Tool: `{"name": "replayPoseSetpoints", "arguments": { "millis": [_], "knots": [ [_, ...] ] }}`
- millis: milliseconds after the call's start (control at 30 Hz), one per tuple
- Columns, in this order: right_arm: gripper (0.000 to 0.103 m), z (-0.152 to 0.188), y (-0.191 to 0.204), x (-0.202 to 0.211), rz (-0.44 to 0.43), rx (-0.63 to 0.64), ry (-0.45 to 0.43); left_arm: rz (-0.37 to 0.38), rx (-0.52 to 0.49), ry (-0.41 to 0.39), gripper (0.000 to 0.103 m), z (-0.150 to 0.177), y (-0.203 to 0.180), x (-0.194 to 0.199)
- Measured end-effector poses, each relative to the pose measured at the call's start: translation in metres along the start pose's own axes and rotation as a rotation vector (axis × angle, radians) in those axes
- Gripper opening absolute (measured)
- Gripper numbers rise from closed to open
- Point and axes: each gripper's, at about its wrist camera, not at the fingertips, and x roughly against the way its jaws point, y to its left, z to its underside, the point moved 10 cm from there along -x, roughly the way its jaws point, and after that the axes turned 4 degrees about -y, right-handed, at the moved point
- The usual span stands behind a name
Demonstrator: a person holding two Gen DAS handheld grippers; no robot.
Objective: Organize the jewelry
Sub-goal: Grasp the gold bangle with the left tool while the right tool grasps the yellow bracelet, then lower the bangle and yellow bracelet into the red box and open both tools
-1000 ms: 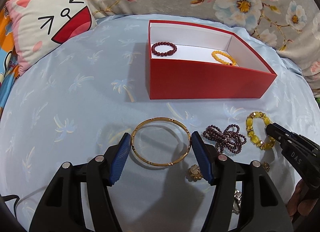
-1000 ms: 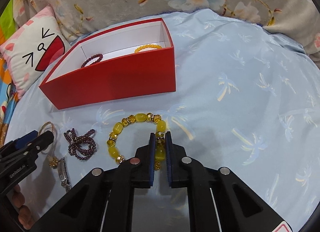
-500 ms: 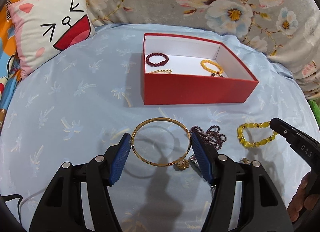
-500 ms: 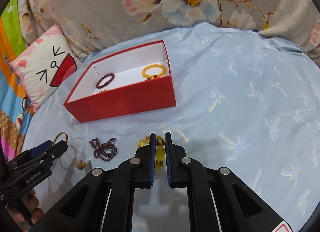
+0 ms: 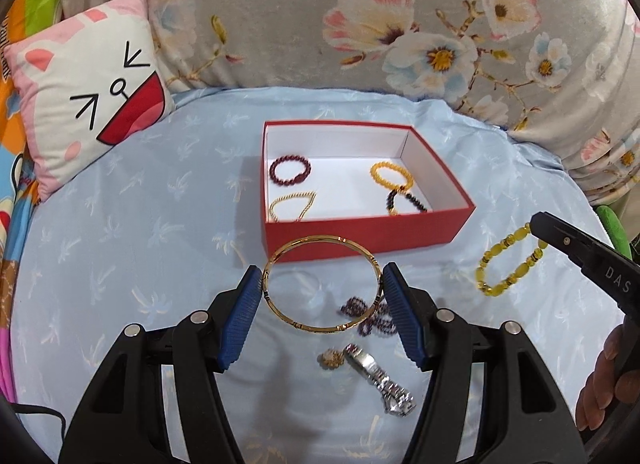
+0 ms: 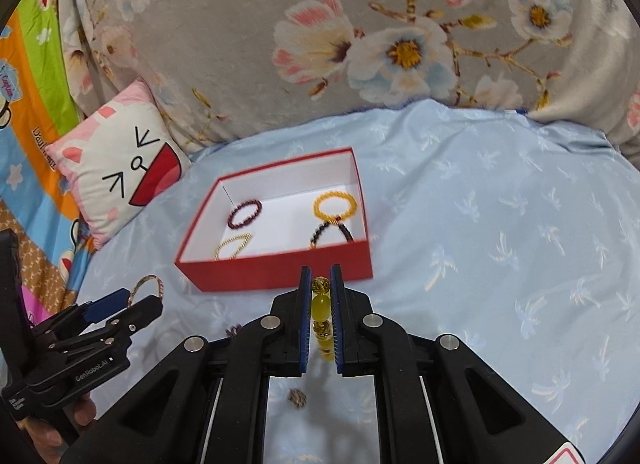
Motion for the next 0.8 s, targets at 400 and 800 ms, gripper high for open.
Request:
{"name": "replayPoseSetpoints", "arguments": {
  "millis": [400,800],
  "knots": [
    [0.009,-0.074,0.039,-0.057,-0.106,0.029,-0.021,0.021,-0.059,-0.031,0.059,-0.075,-0.006,-0.046],
    [0.009,-0.086,0.044,-0.159,-0.143,-0.012,0.079,0.036,-0.07,0.054,0.059,-0.089,-0.001,-0.13]
  ]
}}
